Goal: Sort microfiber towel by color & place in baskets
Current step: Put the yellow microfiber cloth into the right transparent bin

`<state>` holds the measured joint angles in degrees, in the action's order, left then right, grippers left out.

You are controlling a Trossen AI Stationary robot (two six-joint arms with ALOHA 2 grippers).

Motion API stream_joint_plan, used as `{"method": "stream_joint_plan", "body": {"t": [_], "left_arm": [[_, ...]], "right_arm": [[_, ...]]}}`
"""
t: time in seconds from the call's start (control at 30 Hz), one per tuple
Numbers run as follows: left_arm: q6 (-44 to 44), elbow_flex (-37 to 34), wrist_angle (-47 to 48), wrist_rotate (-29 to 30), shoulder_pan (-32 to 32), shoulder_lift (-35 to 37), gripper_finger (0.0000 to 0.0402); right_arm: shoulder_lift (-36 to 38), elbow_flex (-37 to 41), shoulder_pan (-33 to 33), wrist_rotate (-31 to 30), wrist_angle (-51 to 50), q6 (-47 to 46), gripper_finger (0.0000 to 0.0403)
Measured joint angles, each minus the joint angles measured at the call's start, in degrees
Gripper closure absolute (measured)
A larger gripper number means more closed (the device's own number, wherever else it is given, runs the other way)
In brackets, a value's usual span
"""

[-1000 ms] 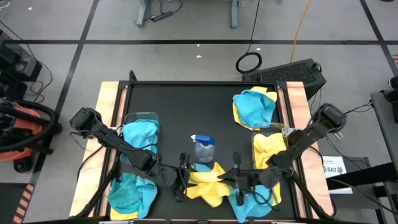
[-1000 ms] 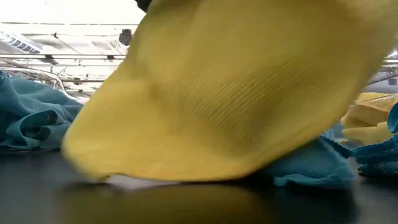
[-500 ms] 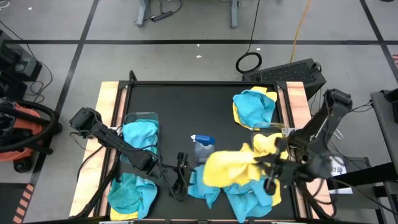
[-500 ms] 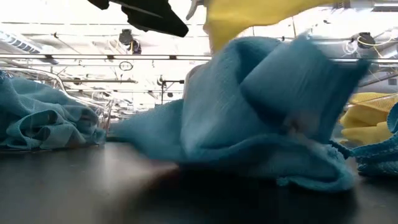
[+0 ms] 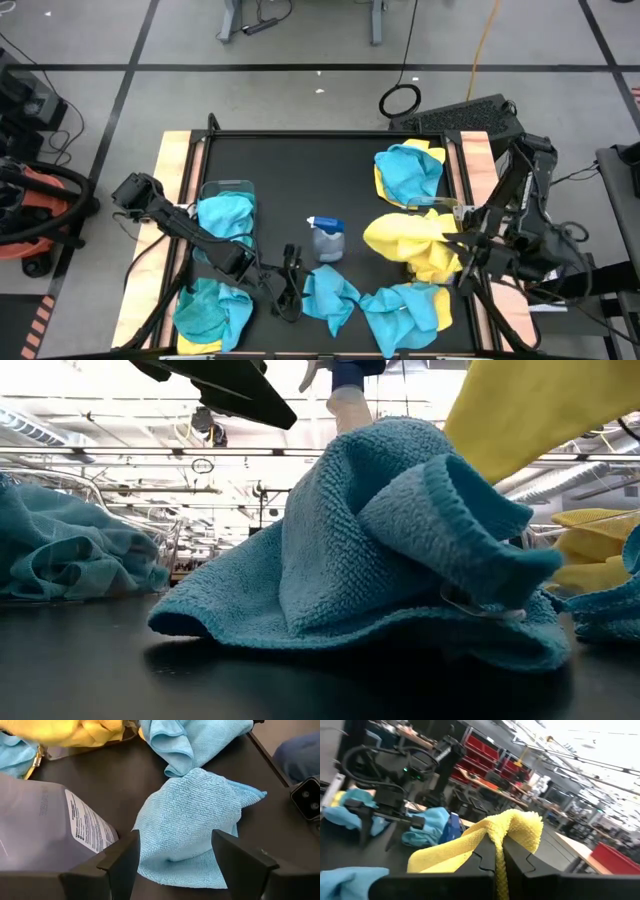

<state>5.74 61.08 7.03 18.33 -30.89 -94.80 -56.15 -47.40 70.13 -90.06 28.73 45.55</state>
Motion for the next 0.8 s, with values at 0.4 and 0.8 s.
{"method": "stream_joint_plan", "body": {"t": [0.4, 0.8], "left_arm": [[0.0, 0.0, 0.0, 0.0, 0.0, 0.0, 0.015], [0.0, 0.0, -0.1, 0.0, 0.1, 0.0, 0.015]], "right_arm": [[5.1, 0.0, 9.4, 0.2, -2.8, 0.3, 0.0402], [7.5, 0.0, 10.8, 17.3, -8.4, -2.1, 0.0402]]}}
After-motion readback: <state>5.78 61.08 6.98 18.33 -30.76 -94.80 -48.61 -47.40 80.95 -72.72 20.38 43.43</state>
